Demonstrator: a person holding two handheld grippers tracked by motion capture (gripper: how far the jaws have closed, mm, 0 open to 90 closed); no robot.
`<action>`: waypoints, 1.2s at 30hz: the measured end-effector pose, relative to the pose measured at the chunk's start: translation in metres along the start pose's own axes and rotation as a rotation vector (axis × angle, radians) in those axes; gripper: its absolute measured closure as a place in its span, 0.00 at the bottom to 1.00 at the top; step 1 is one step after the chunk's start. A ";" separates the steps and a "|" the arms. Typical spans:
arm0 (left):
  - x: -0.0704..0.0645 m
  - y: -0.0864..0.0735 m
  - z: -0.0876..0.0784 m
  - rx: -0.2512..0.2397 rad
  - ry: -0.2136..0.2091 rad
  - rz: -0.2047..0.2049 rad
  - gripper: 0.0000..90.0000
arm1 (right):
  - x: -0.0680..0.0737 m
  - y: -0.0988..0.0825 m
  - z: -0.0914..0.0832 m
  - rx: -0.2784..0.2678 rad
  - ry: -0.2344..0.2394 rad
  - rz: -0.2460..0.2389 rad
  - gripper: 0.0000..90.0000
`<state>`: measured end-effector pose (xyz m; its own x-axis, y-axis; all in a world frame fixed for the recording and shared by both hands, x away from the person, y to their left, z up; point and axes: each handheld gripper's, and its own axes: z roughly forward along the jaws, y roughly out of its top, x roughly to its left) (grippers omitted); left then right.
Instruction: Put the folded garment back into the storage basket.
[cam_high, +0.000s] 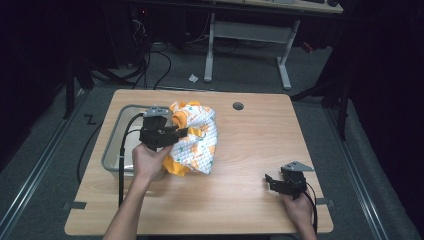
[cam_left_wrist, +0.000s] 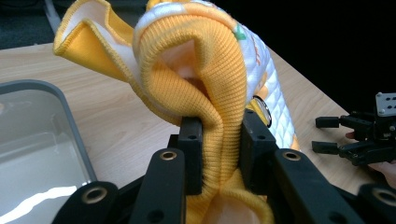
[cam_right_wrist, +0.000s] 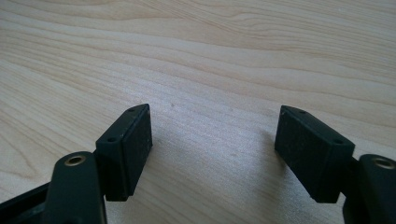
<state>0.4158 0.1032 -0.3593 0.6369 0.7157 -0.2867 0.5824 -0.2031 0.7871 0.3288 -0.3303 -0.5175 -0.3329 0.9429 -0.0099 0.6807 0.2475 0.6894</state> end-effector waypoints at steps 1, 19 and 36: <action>0.001 0.000 -0.001 -0.001 0.003 0.000 0.82 | 0.000 0.000 0.000 0.000 -0.001 0.000 0.31; 0.023 -0.002 -0.026 -0.020 0.052 -0.008 0.82 | 0.000 0.000 0.000 0.000 -0.001 0.000 0.31; 0.054 -0.002 -0.043 -0.026 0.073 -0.050 0.82 | 0.001 0.000 0.000 0.000 -0.004 0.007 0.31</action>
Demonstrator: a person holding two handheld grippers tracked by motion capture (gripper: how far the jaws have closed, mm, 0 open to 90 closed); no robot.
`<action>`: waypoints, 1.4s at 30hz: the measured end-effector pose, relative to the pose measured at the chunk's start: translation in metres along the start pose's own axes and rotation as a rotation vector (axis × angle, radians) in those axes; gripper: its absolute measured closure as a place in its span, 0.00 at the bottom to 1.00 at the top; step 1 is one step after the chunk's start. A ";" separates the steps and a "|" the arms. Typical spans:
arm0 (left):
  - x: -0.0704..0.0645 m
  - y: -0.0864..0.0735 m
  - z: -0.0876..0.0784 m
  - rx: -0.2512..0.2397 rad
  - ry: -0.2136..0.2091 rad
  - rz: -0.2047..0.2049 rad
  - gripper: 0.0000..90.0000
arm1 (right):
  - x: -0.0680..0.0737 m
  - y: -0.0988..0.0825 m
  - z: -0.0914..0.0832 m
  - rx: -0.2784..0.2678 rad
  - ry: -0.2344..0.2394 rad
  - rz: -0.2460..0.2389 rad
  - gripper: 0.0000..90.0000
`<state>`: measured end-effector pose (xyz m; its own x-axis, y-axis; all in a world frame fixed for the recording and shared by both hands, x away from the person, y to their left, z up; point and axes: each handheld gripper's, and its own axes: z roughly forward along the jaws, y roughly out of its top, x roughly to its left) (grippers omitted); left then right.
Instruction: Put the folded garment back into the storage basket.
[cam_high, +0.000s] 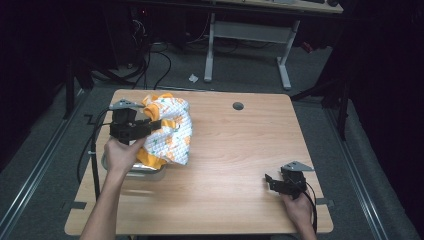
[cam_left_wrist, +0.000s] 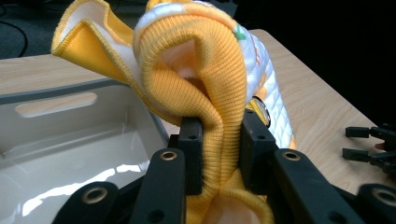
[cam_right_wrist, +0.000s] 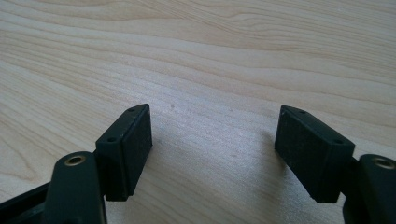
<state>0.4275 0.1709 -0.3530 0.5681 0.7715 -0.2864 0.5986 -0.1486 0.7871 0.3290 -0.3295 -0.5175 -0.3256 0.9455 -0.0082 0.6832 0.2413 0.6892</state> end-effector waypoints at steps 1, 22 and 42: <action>0.002 0.000 -0.001 -0.001 0.002 -0.002 0.82 | 0.000 0.000 0.000 0.000 -0.001 0.001 0.31; 0.037 -0.002 -0.008 -0.009 0.027 -0.035 0.82 | 0.000 0.000 0.000 0.000 -0.001 0.000 0.31; 0.066 -0.019 -0.005 0.031 0.086 -0.075 0.82 | 0.000 0.000 0.000 0.000 -0.001 0.001 0.31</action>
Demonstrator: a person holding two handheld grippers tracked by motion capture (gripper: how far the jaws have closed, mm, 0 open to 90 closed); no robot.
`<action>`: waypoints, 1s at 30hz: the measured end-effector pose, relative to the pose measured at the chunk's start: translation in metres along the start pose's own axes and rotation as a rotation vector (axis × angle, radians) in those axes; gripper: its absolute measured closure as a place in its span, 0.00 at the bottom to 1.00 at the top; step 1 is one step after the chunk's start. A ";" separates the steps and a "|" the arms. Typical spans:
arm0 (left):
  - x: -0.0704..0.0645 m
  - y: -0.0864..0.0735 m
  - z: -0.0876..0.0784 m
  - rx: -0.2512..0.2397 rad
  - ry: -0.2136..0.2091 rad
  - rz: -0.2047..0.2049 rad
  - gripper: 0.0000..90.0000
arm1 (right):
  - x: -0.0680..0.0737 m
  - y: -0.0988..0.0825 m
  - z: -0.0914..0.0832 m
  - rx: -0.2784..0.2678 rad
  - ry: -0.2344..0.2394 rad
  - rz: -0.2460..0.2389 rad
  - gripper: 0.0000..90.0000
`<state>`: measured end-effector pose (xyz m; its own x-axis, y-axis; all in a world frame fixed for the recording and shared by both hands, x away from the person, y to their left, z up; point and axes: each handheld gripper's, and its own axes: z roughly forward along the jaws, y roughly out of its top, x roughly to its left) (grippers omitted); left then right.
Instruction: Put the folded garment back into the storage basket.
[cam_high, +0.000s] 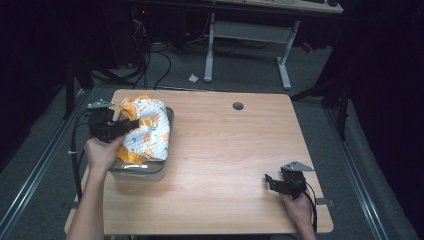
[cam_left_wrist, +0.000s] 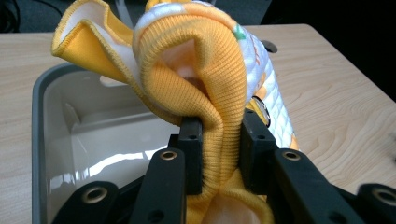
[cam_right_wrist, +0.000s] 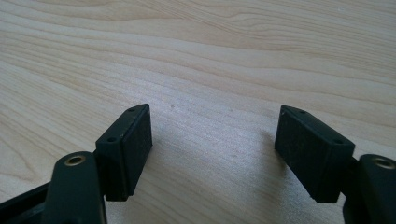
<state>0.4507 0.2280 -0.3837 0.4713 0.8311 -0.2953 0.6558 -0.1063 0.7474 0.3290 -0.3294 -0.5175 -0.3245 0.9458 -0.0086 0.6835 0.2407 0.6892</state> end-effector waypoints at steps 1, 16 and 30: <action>0.001 -0.001 0.001 -0.002 -0.001 -0.004 0.82 | 0.000 0.000 0.000 0.000 0.000 0.000 0.31; 0.014 -0.015 0.029 0.069 0.036 0.005 0.81 | 0.000 0.000 0.000 0.000 0.001 0.000 0.31; 0.025 -0.029 0.060 0.213 0.127 -0.029 0.66 | 0.000 0.000 0.000 0.000 0.000 -0.001 0.31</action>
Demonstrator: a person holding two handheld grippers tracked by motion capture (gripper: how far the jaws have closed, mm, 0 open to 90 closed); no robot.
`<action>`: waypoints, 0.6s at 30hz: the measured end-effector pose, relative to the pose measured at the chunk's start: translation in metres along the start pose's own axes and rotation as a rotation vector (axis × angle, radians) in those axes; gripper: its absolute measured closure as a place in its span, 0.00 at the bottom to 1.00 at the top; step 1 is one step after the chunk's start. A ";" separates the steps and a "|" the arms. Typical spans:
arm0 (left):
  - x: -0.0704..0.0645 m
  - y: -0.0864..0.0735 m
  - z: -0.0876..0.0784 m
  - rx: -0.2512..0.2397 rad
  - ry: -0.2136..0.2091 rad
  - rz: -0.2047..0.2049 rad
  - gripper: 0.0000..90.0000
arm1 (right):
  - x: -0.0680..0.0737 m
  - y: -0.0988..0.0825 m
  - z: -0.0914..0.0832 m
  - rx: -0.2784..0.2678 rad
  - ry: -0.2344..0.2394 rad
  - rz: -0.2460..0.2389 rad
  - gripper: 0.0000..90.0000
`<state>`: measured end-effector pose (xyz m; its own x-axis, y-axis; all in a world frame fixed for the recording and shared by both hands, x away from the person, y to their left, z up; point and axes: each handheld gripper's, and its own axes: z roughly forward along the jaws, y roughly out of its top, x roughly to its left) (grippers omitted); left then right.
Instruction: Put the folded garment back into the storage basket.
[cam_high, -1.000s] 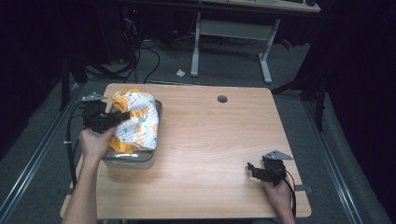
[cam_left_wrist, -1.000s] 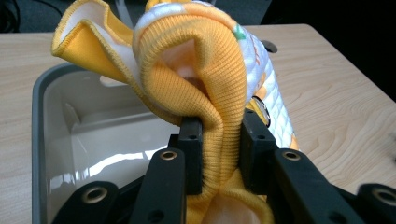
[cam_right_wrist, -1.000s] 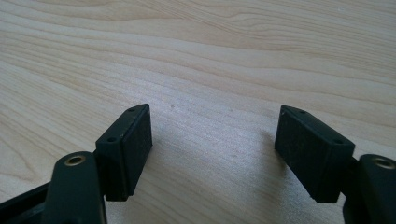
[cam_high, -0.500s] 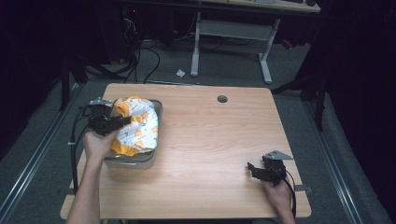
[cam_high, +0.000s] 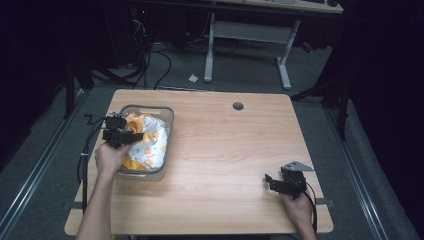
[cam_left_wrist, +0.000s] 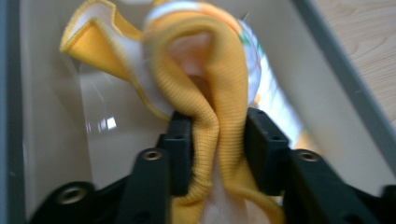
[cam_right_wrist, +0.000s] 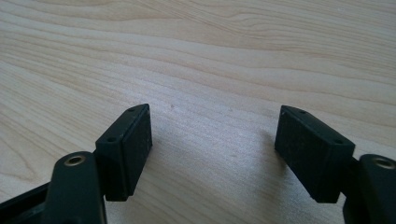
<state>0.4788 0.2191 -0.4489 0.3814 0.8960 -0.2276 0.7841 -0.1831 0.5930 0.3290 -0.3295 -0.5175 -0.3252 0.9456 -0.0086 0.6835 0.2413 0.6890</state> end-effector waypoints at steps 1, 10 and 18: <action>0.000 0.000 0.000 0.000 0.000 0.000 0.61 | 0.000 0.000 0.000 0.000 0.000 0.000 0.31; -0.006 0.000 -0.015 -0.050 0.114 0.004 0.42 | 0.000 0.000 0.000 0.000 0.000 0.000 0.31; -0.019 0.000 -0.031 -0.124 0.128 0.029 0.40 | 0.000 0.000 0.000 0.000 -0.002 0.001 0.31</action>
<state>0.4565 0.2142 -0.4210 0.3310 0.9367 -0.1137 0.7044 -0.1651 0.6903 0.3290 -0.3294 -0.5175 -0.3236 0.9461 -0.0094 0.6836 0.2407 0.6890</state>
